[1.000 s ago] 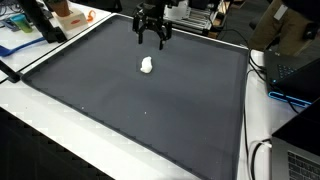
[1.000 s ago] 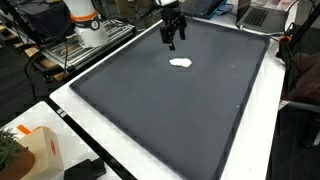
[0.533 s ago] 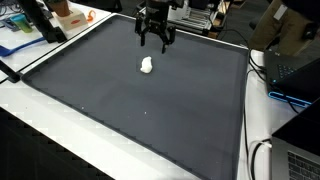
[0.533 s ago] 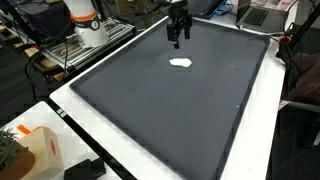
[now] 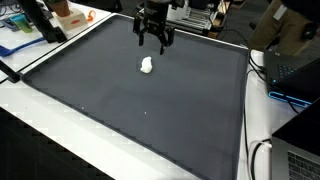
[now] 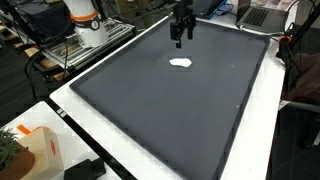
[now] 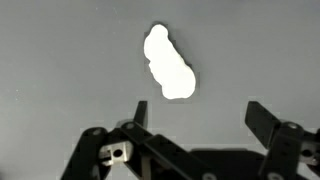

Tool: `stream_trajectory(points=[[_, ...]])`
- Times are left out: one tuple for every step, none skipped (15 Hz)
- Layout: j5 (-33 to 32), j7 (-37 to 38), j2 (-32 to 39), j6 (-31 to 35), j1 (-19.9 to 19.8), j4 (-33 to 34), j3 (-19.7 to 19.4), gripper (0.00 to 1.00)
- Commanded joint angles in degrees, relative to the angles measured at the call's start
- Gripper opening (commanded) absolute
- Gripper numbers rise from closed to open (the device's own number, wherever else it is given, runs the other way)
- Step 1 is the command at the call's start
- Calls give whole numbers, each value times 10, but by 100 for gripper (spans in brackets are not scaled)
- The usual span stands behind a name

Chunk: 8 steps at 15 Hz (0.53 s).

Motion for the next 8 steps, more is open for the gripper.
stream_trajectory(points=[[3,-3,-1,-1,4,1,-4,100],[3,-3,0,-1,4,1,-4,100],[3,-3,-1,-1,4,1,-4,100],[1,2,2,-18,6,16,-5,100],[7,-3,5,-36,5,29,-4,100],[18,-12,7,-58,3,42,0,100],[25,-16,8,-75,1,55,2,100],[35,-27,13,-104,-1,73,5,100]])
